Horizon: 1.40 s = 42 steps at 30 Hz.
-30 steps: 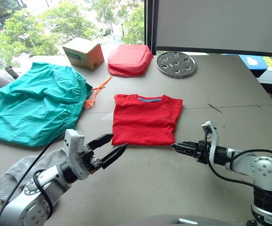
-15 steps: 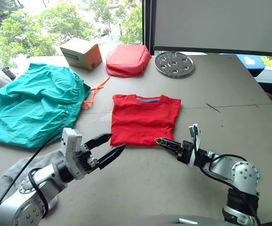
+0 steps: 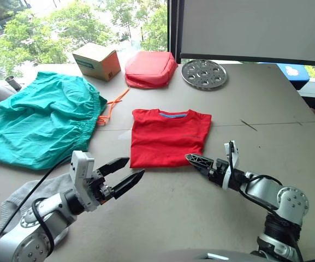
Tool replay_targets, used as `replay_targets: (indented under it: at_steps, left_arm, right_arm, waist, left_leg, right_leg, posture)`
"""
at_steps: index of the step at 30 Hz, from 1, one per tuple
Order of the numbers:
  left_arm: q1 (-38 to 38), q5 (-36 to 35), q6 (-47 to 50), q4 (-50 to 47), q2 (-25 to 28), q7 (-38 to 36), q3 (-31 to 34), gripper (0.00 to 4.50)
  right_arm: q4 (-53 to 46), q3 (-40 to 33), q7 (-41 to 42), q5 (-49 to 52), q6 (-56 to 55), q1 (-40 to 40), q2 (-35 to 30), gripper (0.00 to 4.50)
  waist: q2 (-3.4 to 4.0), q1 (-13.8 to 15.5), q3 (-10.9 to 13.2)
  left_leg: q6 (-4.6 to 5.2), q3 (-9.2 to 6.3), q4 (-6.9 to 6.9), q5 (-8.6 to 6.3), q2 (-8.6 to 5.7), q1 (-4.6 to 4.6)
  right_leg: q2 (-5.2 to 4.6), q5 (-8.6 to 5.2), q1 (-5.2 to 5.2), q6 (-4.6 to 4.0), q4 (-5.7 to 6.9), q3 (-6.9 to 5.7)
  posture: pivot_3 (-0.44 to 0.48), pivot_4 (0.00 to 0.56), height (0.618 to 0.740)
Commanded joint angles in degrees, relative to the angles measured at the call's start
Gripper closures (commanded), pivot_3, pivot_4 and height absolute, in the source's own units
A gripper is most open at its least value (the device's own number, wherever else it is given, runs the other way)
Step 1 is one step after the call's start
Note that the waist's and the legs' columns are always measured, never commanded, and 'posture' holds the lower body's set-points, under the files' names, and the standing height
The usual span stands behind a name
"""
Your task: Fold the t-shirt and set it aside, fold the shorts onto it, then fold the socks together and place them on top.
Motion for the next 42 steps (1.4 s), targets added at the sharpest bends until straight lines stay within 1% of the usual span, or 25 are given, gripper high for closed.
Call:
replay_targets:
  at_steps: [1,4,6,11,16,19,22,26,34,37,42]
  left_arm:
    - [0.2,-0.7,-0.8,-1.8,-0.2,-0.3,1.1,0.04]
    - [0.2,-0.5,-0.9,-1.7,-0.2,-0.5,0.7,0.04]
    - [0.1,-0.4,-0.9,-1.6,-0.3,-0.6,0.5,0.04]
    - [0.0,-0.2,-0.9,-1.4,-0.2,-0.9,0.4,0.04]
    - [0.0,-0.3,-0.9,-1.2,-0.1,-1.0,0.7,0.04]
    - [0.2,-0.3,-0.9,-1.4,-0.1,-1.0,0.7,0.04]
    - [0.3,-0.3,-1.0,-1.7,-0.3,-0.8,0.6,0.04]
    - [0.5,-0.2,-1.1,-1.9,-0.6,-0.6,0.4,0.04]
    - [1.3,0.0,-1.4,-2.3,-1.0,-0.6,0.5,0.04]
    - [2.3,0.6,-1.9,-2.4,-0.7,-1.5,0.6,0.04]
    - [3.6,0.8,-2.5,-2.8,-0.6,-1.8,1.0,0.04]
  right_arm:
    - [-2.1,5.0,-14.3,14.5,-7.5,5.9,-7.6,0.00]
    - [-4.1,12.1,-23.8,26.0,-18.4,8.9,-14.1,0.00]
    - [-5.2,15.4,-27.9,28.4,-24.1,8.9,-16.3,0.00]
    - [-5.2,20.9,-30.8,28.5,-32.0,7.3,-15.2,0.00]
    - [-4.3,24.0,-30.2,28.5,-34.6,5.7,-13.3,0.00]
    - [-2.0,24.8,-29.9,28.5,-35.1,3.7,-12.9,0.00]
    - [2.4,25.5,-28.3,28.5,-35.0,0.0,-13.9,0.00]
    - [6.5,26.9,-25.9,28.3,-34.5,-4.4,-15.0,0.00]
    - [10.2,31.7,-22.2,26.2,-31.2,-8.4,-16.1,0.00]
    - [11.7,33.7,-19.8,22.1,-29.0,-10.5,-16.5,0.00]
    - [13.7,35.5,-14.6,9.8,-27.4,-14.8,-16.7,0.00]
  waist:
    - [0.02,0.0,0.0]
    - [0.03,-0.1,0.0]
    - [0.04,-0.2,0.0]
    - [0.01,-0.2,0.0]
    - [0.00,-0.8,0.0]
    - [0.00,-1.6,0.0]
    - [0.00,-2.0,0.0]
    - [-0.01,-1.9,0.0]
    - [0.00,-1.9,0.1]
    - [-0.01,-2.1,0.1]
    - [-0.01,-2.0,0.0]
  left_leg:
    - [-0.01,-0.01,0.00,-0.01,0.00,-0.01]
    - [-0.02,-0.08,-0.01,-0.01,-0.01,-0.08]
    - [-0.02,-0.10,-0.01,-0.01,-0.01,-0.09]
    - [0.09,-0.15,0.00,0.05,0.01,-0.14]
    - [0.12,-0.16,-0.02,0.07,0.32,-0.13]
    - [0.08,-0.16,-0.03,0.05,0.47,-0.11]
    - [0.01,-0.16,-0.12,0.01,0.52,-0.05]
    - [0.12,-0.09,-0.37,0.07,0.50,0.30]
    - [0.21,-0.03,-0.48,0.12,0.38,0.30]
    - [0.18,0.03,-0.48,0.11,0.40,0.38]
    - [0.17,0.18,-0.58,0.10,0.51,0.45]
  right_leg:
    - [-0.01,0.00,0.00,0.00,-0.01,-0.01]
    - [-0.05,0.00,-0.01,0.01,-0.05,-0.06]
    - [-0.04,-0.01,-0.01,0.01,-0.10,-0.07]
    - [0.05,0.00,-0.01,0.02,-0.24,-0.11]
    - [0.09,0.00,-0.01,0.01,-0.49,-0.14]
    - [0.10,0.01,-0.01,0.00,-0.58,-0.24]
    - [0.09,0.01,-0.12,-0.01,-0.62,-0.28]
    - [0.07,0.04,-0.12,-0.06,-0.64,-0.27]
    - [0.08,0.23,-0.23,-0.34,-0.62,-0.25]
    - [0.06,0.22,-0.23,-0.33,-0.63,-0.25]
    - [0.13,0.22,-0.32,-0.33,-0.64,-0.34]
  posture:
    - [0.000,0.150,0.739]
    - [0.000,0.150,0.739]
    - [0.000,0.150,0.739]
    - [0.000,0.150,0.739]
    - [0.000,0.150,0.739]
    - [0.000,0.150,0.739]
    - [0.000,0.150,0.739]
    - [0.000,0.150,0.739]
    - [0.000,0.150,0.739]
    - [0.000,0.150,0.739]
    - [0.000,0.150,0.739]
